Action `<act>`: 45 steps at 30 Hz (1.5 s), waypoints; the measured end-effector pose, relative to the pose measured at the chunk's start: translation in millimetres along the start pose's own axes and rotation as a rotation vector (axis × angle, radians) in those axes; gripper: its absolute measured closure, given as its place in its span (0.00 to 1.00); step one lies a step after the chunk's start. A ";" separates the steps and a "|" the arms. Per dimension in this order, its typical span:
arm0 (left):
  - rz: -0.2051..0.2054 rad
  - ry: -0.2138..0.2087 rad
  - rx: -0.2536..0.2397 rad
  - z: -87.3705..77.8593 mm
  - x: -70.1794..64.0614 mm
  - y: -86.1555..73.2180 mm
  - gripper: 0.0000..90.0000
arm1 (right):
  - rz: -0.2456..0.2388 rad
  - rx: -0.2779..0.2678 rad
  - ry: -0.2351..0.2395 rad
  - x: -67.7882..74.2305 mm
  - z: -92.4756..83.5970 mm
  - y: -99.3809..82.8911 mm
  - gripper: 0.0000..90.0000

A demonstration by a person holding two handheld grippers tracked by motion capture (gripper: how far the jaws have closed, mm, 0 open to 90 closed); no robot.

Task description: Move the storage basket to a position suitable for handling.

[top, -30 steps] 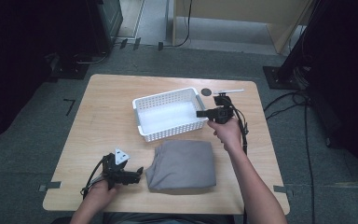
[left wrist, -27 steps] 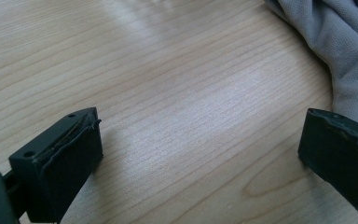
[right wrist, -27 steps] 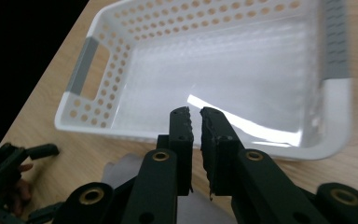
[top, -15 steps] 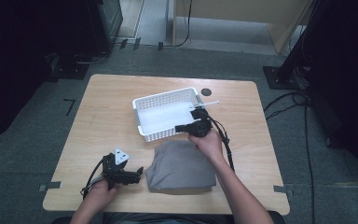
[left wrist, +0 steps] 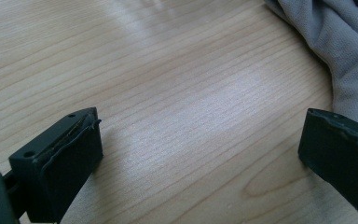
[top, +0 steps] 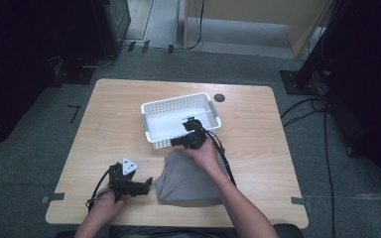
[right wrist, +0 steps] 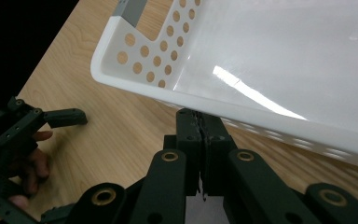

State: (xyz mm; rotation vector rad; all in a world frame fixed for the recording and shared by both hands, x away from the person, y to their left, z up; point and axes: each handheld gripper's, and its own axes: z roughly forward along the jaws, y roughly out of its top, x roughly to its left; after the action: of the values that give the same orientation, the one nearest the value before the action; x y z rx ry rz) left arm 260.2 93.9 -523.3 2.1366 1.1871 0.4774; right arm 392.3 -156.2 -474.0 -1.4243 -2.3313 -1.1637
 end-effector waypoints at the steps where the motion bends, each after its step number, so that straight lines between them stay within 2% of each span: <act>1: 0.000 0.000 0.000 0.0 0.0 0.0 0.00 | 0.001 -0.003 -0.001 0.0 1.9 1.4 0.96; 12: 0.000 0.000 0.000 0.0 0.0 -0.1 0.00 | 0.026 -0.032 -0.014 -1.6 23.5 18.3 0.89; 20: 0.002 -0.001 0.000 -0.4 -0.3 -0.4 0.00 | 0.054 -0.036 -0.007 -7.0 28.7 26.1 0.80; 25: 0.002 -0.001 0.000 -0.4 -0.3 -0.4 0.00 | 0.061 -0.041 0.000 -6.0 18.6 22.7 0.66; 31: 0.001 -0.001 0.000 -0.4 -0.3 -0.4 0.00 | 0.053 -0.031 -0.002 -8.2 1.4 13.4 0.58; 34: 0.002 -0.001 0.001 -0.4 -0.3 -0.4 0.00 | 0.040 -0.020 -0.012 -10.0 -7.5 7.0 0.55; 45: 0.002 -0.003 0.000 -0.6 -0.1 -0.5 0.00 | 0.050 -0.060 -0.012 -18.1 -46.7 -17.0 0.50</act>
State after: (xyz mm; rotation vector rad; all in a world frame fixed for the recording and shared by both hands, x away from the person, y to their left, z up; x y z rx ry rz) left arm 259.5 94.3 -523.2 2.1383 1.1835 0.4755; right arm 376.9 -204.9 -460.4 -1.5050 -2.2733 -1.2245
